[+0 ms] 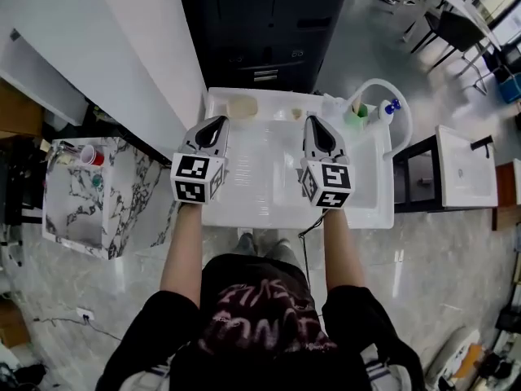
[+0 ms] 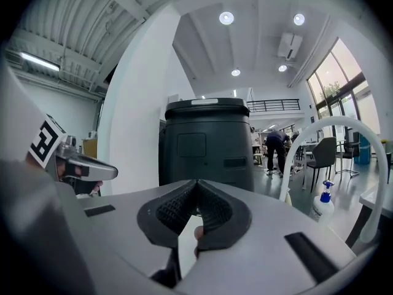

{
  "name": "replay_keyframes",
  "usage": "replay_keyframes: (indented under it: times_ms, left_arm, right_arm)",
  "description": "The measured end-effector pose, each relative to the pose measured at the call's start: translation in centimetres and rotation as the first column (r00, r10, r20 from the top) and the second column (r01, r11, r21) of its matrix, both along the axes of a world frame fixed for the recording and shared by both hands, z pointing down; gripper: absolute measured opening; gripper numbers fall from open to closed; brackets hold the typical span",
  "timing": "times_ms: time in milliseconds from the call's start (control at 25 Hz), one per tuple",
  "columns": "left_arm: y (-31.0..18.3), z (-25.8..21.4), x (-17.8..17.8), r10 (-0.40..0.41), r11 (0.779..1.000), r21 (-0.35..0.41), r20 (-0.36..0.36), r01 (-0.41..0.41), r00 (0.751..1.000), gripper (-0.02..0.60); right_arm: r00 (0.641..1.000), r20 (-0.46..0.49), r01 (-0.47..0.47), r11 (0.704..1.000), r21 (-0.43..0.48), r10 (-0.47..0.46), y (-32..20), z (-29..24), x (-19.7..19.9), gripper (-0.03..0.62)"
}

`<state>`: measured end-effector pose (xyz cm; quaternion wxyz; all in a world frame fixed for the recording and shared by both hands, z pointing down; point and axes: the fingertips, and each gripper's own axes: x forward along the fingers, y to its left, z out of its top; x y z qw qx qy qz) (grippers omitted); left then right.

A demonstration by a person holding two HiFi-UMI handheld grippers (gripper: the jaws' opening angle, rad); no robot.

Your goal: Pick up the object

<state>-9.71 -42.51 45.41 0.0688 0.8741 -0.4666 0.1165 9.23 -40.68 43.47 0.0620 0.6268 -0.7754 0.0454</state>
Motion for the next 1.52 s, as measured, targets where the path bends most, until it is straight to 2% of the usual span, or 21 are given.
replay_keyframes:
  times_ms: [600, 880, 1040, 1200, 1320, 1520]
  left_arm:
    - [-5.3, 2.0, 4.1, -0.030, 0.998, -0.051, 0.031, 0.031, 0.999, 0.015]
    - [-6.9, 5.1, 5.0, -0.032, 0.994, -0.105, 0.052, 0.038, 0.998, 0.015]
    - [-8.4, 7.2, 5.6, -0.039, 0.988, -0.150, 0.042, 0.045, 0.998, 0.015]
    - [-9.6, 11.0, 6.8, 0.013, 0.975, -0.222, 0.110, 0.012, 0.994, 0.017]
    - [-10.5, 13.7, 7.9, 0.054, 0.962, -0.273, 0.151, -0.011, 0.987, 0.112]
    - [-11.7, 17.6, 9.0, 0.132, 0.940, -0.339, 0.256, -0.039, 0.957, 0.173]
  right_arm:
    - [0.998, 0.042, 0.051, 0.998, -0.030, -0.049, -5.9, 1.7, 2.5, 0.015]
    - [0.997, 0.044, 0.062, 0.998, -0.031, -0.061, -7.6, 1.8, 3.1, 0.015]
    - [0.998, 0.035, 0.060, 0.998, -0.023, -0.059, -8.7, 1.5, 3.5, 0.015]
    - [0.998, 0.025, 0.056, 0.998, -0.026, -0.055, -9.8, 1.8, 4.0, 0.015]
    - [0.998, 0.025, 0.052, 0.998, -0.027, -0.051, -10.4, 2.0, 4.4, 0.015]
    - [0.998, 0.029, 0.055, 0.997, -0.047, -0.054, -11.0, 2.9, 4.4, 0.015]
